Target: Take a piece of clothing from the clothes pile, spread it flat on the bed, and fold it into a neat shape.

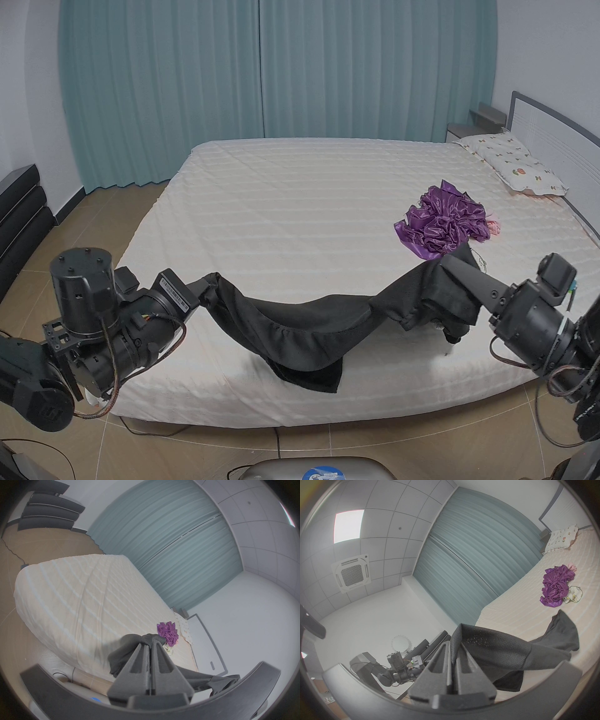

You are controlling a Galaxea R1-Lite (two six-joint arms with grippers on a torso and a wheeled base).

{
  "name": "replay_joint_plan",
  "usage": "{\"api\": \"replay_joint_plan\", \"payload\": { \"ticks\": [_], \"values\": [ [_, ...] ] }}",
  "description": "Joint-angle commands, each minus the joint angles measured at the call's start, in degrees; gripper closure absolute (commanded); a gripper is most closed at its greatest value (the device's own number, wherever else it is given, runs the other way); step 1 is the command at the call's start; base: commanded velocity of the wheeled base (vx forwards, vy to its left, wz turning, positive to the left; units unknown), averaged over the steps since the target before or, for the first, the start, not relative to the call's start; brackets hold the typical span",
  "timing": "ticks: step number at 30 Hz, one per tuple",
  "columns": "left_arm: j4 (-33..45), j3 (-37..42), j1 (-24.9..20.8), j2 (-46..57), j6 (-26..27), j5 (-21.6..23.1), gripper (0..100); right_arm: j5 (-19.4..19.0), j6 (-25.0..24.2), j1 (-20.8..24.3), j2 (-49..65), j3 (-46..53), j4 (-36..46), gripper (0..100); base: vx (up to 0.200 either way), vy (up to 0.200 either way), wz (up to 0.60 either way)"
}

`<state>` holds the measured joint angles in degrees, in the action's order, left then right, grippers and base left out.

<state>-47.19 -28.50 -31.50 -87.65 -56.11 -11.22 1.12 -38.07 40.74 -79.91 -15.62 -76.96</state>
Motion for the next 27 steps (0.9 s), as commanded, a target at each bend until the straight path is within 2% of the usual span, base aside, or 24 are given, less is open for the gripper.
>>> {"api": "replay_joint_plan", "payload": {
  "ticks": [1, 6, 10, 13, 16, 19, 21, 24, 27],
  "values": [
    [8.96, -9.03, 1.0, 10.75, -0.14, 0.05, 100, 0.9, -0.34, 1.89, 27.53, -15.94, 23.52, 100, 0.0, 0.0, 0.0],
    [13.97, -16.32, 5.22, 9.25, -0.84, -0.03, 100, 0.64, -3.41, -2.77, 25.42, -25.69, 26.33, 100, 0.0, 0.0, 0.0],
    [16.08, -21.24, 6.72, 4.77, -3.74, -0.3, 100, -1.65, -4.29, -13.32, 15.92, -38.0, 32.31, 100, 0.0, 0.0, 0.0],
    [17.04, -23.18, 6.72, 0.81, -4.62, -0.39, 100, -2.97, -4.29, -17.36, 8.98, -43.71, 34.42, 100, 0.0, 0.0, 0.0],
    [17.22, -24.41, 6.8, -3.58, -5.32, -0.3, 100, -3.23, -4.12, -19.82, 1.34, -46.87, 33.98, 100, 0.0, 0.0, 0.0],
    [17.22, -24.58, 6.8, -6.48, -5.41, 0.05, 100, -5.43, -3.41, -21.84, -4.29, -46.61, 33.63, 100, 0.0, 0.0, 0.0],
    [16.96, -24.76, 6.72, -8.59, -5.41, 0.23, 100, -6.92, -2.89, -22.72, -7.72, -46.52, 32.84, 100, 0.2, 0.0, 0.0],
    [16.78, -25.29, 6.72, -10.88, -5.41, 0.23, 100, -7.63, -2.53, -23.16, -11.5, -46.7, 29.85, 100, 0.2, 0.0, 0.0],
    [16.87, -27.22, 6.8, -13.95, -5.32, 0.23, 100, -9.21, -2.45, -23.07, -17.65, -47.05, 22.12, 100, 0.2, 0.0, 0.0]
  ]
}}
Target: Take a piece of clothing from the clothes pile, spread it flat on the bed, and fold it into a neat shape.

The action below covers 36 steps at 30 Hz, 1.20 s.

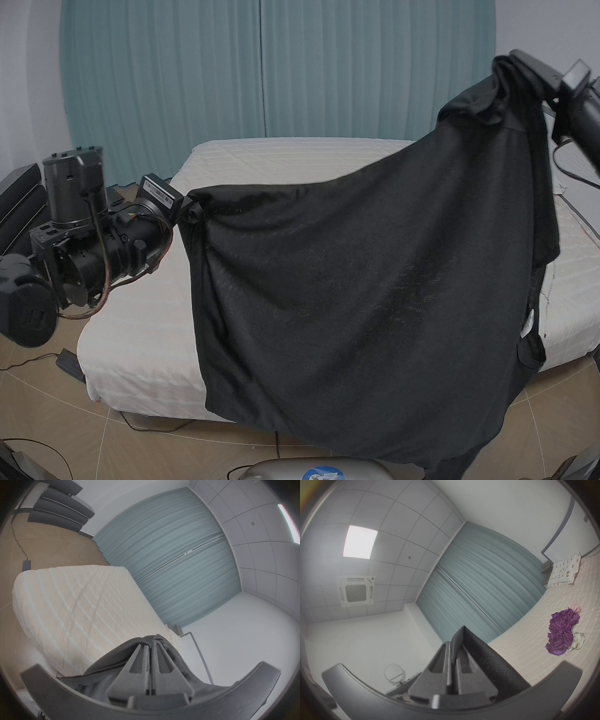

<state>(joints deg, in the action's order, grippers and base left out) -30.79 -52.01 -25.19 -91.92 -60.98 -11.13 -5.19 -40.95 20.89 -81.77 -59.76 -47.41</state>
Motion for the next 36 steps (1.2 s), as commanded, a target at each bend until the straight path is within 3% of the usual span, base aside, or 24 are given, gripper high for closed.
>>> {"api": "replay_joint_plan", "payload": {
  "ticks": [1, 19, 28, 36],
  "values": [
    [0.47, -3.98, 0.49, -10.04, -0.46, 0.14, 100, -3.07, 0.43, -3.14, -16.49, -2.91, -8.31, 100, 0.2, 0.0, 0.0],
    [-0.5, -18.92, 2.16, -28.58, -0.55, 0.32, 100, -1.93, 3.24, -3.23, -33.71, -7.57, -15.43, 100, 0.2, 0.0, 0.0],
    [-0.41, -25.78, 4.09, -32.1, -0.37, 0.32, 100, 1.59, 3.68, -3.93, -38.11, -10.82, -19.39, 100, 0.0, 0.0, 0.0],
    [0.03, -27.62, 4.36, -34.12, 0.07, 0.76, 100, 1.94, 4.03, -4.81, -39.43, -14.86, -18.51, 100, 0.0, 0.0, 0.0]
  ]
}}
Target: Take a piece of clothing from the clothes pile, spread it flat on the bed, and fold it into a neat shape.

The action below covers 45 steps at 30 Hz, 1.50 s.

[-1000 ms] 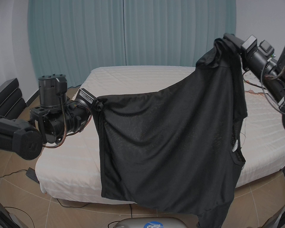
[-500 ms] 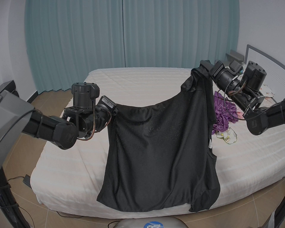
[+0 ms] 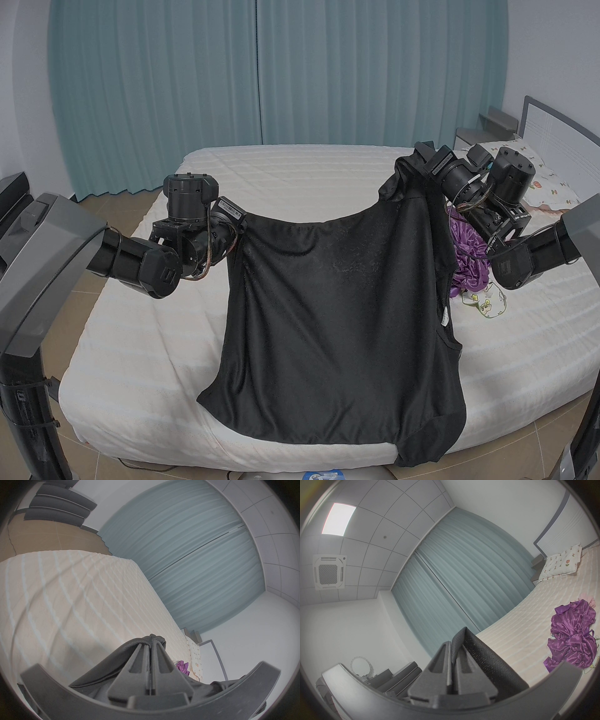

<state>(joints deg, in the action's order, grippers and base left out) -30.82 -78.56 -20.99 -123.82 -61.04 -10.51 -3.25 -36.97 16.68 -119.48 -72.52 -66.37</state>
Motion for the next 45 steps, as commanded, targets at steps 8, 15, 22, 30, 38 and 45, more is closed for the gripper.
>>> {"api": "replay_joint_plan", "payload": {
  "ticks": [8, 15, 22, 30, 38, 45],
  "values": [
    [-0.03, -6.43, 2.1, -9.07, 0.22, 0.14, 100, 0.0, 0.85, -1.03, -7.87, -7.72, 1.77, 100, 0.0, 0.0, 0.0],
    [0.23, -12.41, 3.94, -17.33, 0.04, 0.14, 0, 1.15, 0.94, -1.03, -20.88, -9.74, 1.68, 0, 0.0, 0.0, 0.0],
    [0.32, -14.43, 5.44, -20.41, 0.57, -1.44, 0, 5.54, 3.66, -4.02, -26.95, -11.33, 5.37, 0, 0.0, 0.0, 0.0],
    [0.14, -5.56, 7.11, -15.05, 3.47, -3.03, 0, 2.82, 4.63, -8.24, -19.65, 2.03, 7.04, 0, 0.0, 0.0, 0.0],
    [-9.17, 18.61, 6.84, -3.27, 3.12, 6.9, 0, -0.79, -0.12, -12.11, -15.61, 6.43, 1.5, 0, 0.0, 0.0, 0.0],
    [-20.95, 36.63, 5.44, 1.12, 2.59, 9.1, 0, -0.52, -6.18, -13.42, -16.14, 7.48, -1.49, 0, 0.0, 0.0, 0.0]
  ]
}}
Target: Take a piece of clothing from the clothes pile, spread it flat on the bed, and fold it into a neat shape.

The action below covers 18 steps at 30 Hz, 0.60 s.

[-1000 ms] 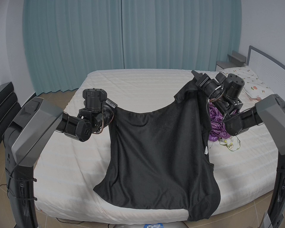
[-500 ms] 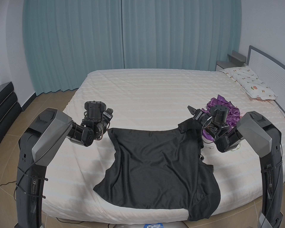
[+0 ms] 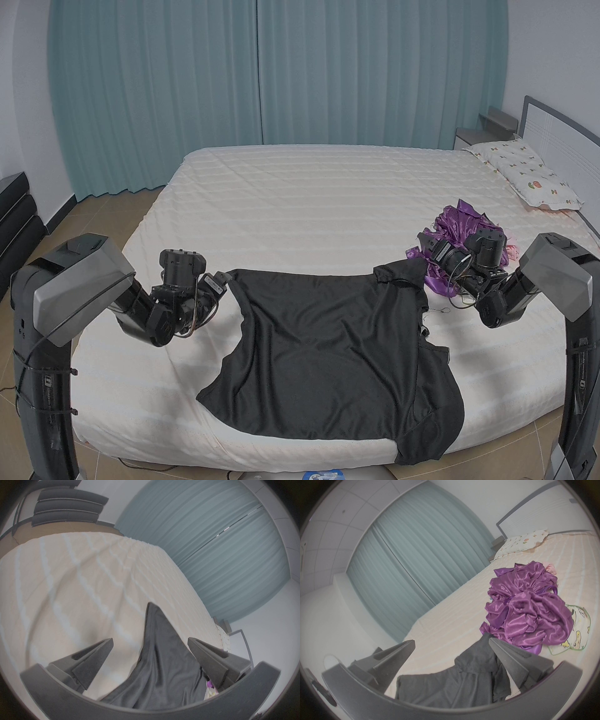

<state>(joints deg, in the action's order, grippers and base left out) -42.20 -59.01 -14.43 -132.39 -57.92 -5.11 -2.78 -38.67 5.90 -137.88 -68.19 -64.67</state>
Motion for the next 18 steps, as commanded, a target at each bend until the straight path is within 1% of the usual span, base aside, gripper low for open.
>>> {"api": "replay_joint_plan", "payload": {
  "ticks": [1, 3, 4, 5, 6, 7, 8, 9, 10, 12, 14, 15, 16, 17, 18],
  "values": [
    [-9.83, 17.71, -1.21, 9.87, -0.62, 3.7, 0, -1.09, -4.4, -2.65, 2.26, 3.68, -3.18, 0, 0.0, 0.0, 0.0],
    [-11.41, 21.31, -1.83, 10.49, -1.76, 3.79, 0, -2.58, -2.29, -3.0, 2.79, 7.99, -2.04, 0, 0.0, 0.0, 0.0],
    [-11.5, 21.49, -1.83, 10.49, -1.85, 3.79, 0, -2.76, -2.11, -3.0, 2.88, 8.16, -1.86, 0, 0.0, 0.0, 0.0],
    [-12.99, 23.51, -2.0, 10.66, -3.34, 3.79, 0, -3.64, 2.19, -3.62, 2.96, 9.66, 1.57, 0, 0.0, 0.0, 0.0],
    [-13.52, 24.12, -2.09, 10.66, -3.69, 3.79, 0, -3.46, 4.13, -3.79, 2.7, 9.75, 2.36, 0, 0.0, 0.0, 0.0],
    [-14.05, 24.91, -2.09, 10.66, -3.87, 3.79, 0, -2.49, 7.29, -4.05, 2.17, 9.66, 2.53, 0, 0.0, 0.0, 0.0],
    [-14.4, 25.79, -2.0, 10.75, -3.96, 3.79, 0, -1.35, 9.14, -4.76, 2.0, 9.92, 1.39, 0, 0.0, 0.0, 0.0],
    [-14.4, 25.79, -2.0, 10.75, -3.96, 3.79, 0, -1.35, 9.14, -4.76, 2.0, 9.92, 1.39, 0, 0.0, 0.0, 0.0],
    [-14.49, 26.85, -2.09, 10.66, -3.96, 3.88, 0, -1.0, 9.14, -5.64, 2.44, 10.71, -0.54, 0, 0.0, 0.0, 0.0],
    [-14.57, 28.34, -2.35, 10.57, -3.96, 4.76, 0, -2.05, 7.03, -7.04, 4.02, 13.17, -2.83, 0, 0.0, 0.0, 0.0],
    [-14.57, 28.6, -2.44, 10.75, -4.05, 5.37, 0, -2.93, 6.06, -7.57, 5.07, 14.14, -3.18, 0, 0.0, 0.0, 0.0],
    [-14.57, 29.13, -2.62, 10.92, -4.22, 6.07, 0, -4.78, 4.13, -8.01, 6.57, 15.9, -3.27, 0, 0.0, 0.0, 0.0],
    [-14.57, 29.22, -2.62, 10.92, -4.22, 6.16, 0, -4.95, 3.78, -8.1, 6.74, 16.16, -3.27, 0, 0.0, 0.0, 0.0],
    [-14.57, 30.01, -2.97, 11.19, -4.31, 7.13, 0, -8.56, 0.0, -9.06, 9.2, 19.15, -3.27, 0, 0.0, 0.0, 0.0],
    [-14.57, 30.01, -2.97, 11.19, -4.31, 7.22, 0, -8.82, -0.27, -9.15, 9.38, 19.41, -3.27, 0, 0.0, 0.0, 0.0]
  ]
}}
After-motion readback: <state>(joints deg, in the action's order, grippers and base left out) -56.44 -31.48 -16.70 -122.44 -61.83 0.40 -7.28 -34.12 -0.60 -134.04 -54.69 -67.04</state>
